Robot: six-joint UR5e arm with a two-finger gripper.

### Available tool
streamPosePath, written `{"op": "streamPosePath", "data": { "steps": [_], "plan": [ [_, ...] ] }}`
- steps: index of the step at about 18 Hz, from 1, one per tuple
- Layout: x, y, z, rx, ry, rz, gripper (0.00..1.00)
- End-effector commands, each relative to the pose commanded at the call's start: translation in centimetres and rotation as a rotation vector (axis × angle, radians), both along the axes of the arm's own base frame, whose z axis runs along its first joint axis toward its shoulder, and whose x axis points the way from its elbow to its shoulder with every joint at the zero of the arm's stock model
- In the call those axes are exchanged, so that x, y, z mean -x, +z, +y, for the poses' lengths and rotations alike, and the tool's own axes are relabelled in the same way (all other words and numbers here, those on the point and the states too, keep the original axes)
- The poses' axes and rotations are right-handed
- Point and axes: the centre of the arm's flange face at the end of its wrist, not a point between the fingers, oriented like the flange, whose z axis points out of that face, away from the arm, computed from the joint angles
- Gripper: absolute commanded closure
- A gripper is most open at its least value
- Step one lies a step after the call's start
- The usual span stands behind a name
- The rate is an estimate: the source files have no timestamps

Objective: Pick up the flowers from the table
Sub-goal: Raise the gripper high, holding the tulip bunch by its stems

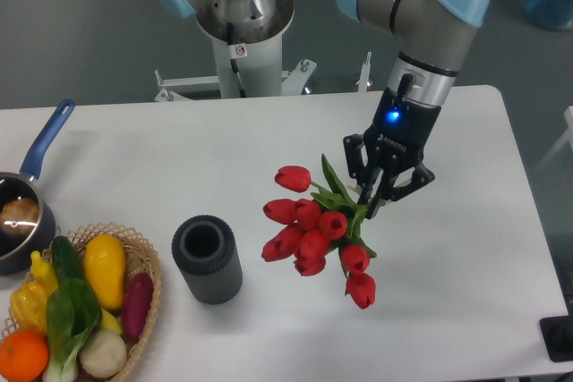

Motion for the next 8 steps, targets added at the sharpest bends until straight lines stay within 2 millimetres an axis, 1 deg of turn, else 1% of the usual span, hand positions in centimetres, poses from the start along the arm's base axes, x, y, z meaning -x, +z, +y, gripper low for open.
{"op": "streamPosePath", "data": {
  "steps": [8],
  "plan": [
    [-0.05,0.27,-0.22,-0.011,0.001,-0.001,0.77]
  ]
}}
